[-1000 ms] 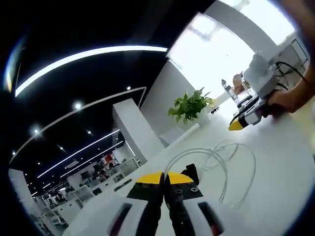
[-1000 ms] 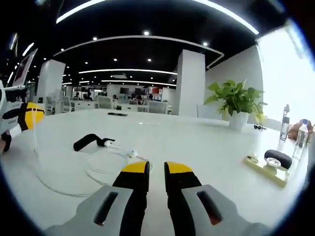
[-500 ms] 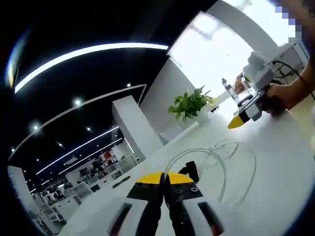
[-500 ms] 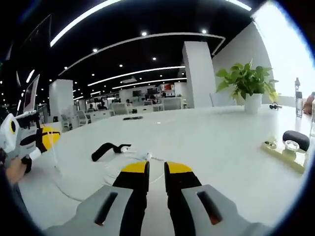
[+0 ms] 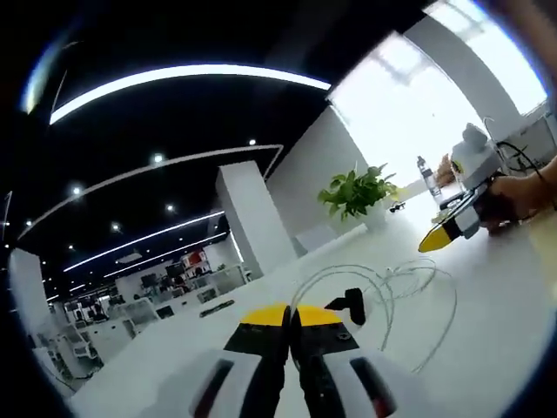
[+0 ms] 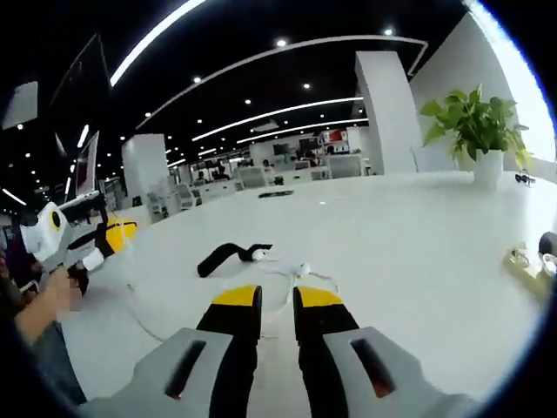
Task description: Peel open the Velcro strap on the desktop, arrange the wired earphones neatly onto it, and close the Velcro strap to secure them.
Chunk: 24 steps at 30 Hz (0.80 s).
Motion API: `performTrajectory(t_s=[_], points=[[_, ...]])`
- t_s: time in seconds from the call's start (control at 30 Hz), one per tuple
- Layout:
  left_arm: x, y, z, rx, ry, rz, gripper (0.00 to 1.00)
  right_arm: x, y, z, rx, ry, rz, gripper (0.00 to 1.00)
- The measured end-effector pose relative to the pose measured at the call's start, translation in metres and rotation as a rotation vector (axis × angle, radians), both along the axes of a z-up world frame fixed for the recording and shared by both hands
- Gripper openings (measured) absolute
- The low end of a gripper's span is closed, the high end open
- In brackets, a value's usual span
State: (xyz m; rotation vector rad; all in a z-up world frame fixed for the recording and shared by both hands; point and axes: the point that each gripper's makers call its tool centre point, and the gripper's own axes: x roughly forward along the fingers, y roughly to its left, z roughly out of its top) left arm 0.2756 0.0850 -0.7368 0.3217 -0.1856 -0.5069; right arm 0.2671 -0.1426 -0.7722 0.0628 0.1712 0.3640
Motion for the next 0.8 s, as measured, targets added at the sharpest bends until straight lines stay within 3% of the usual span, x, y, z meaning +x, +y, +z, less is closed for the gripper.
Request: performTrajectory(t_s=[0.2,0.27,0.33,0.47,0.8], points=[[-0.001,0.001,0.000,0.013,-0.011,0.023,0.05,-0.003,-0.011,0.014,0.127,0.010,0.078,0.16],[-0.002,0.002,0.002,0.006,-0.022,0.027,0.05,-0.002,-0.017,0.014,0.117,0.017,0.084,0.16],[0.000,0.002,0.005,-0.039,-0.010,0.015,0.05,-0.005,-0.015,0.013,0.154,0.036,0.118,0.16],[0.005,0.008,0.004,-0.047,0.002,0.050,0.05,-0.010,-0.016,0.008,0.157,0.046,0.146,0.16],[0.000,-0.005,0.008,0.030,-0.052,0.050,0.05,-0.017,-0.041,0.039,0.139,-0.058,0.105,0.16]])
